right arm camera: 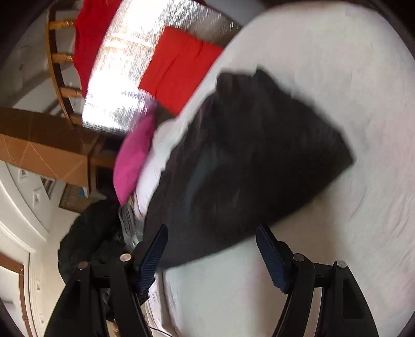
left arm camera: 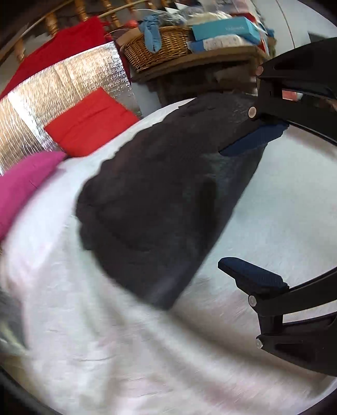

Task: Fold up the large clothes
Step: 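Grasp the folded jacket bundle with both grippers and lift it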

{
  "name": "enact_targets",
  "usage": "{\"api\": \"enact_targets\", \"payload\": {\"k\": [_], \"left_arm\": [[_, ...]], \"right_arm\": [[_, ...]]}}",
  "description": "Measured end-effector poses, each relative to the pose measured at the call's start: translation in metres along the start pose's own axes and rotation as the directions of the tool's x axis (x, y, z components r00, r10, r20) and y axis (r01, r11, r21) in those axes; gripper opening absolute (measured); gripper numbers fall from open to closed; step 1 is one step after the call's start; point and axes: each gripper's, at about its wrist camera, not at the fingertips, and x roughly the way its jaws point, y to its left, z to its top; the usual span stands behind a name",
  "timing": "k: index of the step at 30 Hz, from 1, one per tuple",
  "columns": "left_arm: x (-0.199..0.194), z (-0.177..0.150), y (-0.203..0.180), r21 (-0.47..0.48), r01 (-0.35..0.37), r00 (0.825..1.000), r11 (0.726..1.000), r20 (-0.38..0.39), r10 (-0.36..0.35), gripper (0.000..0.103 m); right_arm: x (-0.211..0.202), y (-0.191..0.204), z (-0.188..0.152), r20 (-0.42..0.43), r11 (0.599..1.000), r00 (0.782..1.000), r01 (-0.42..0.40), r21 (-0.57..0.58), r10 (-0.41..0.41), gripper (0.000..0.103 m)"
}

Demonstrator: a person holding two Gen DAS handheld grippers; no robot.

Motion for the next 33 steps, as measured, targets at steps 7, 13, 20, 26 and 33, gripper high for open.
{"api": "enact_targets", "payload": {"k": [7, 13, 20, 26, 33], "left_arm": [[0.02, 0.0, 0.018, -0.165, 0.045, 0.998, 0.985, 0.053, -0.036, 0.081], [0.03, 0.0, 0.016, -0.185, 0.061, 0.993, 0.981, 0.114, -0.041, 0.081], [0.038, 0.0, 0.016, -0.217, 0.086, 0.987, 0.972, 0.152, -0.053, 0.083], [0.042, 0.002, 0.015, -0.224, 0.069, 0.984, 0.972, 0.173, -0.03, 0.082], [0.043, -0.004, 0.001, -0.162, -0.054, 0.976, 0.985, 0.201, 0.087, 0.064]], "right_arm": [[0.039, -0.015, -0.008, -0.005, 0.992, 0.999, 0.048, 0.12, -0.047, 0.074], [0.052, -0.036, 0.002, 0.086, 0.969, 0.996, -0.028, 0.247, 0.007, 0.078], [0.056, -0.04, 0.011, 0.182, 0.963, 0.982, -0.089, 0.256, 0.042, 0.079], [0.059, -0.037, 0.02, 0.207, 0.971, 0.978, -0.068, 0.229, 0.02, 0.079], [0.066, -0.018, 0.023, 0.242, 0.99, 0.967, 0.049, 0.135, -0.081, 0.057]]}}
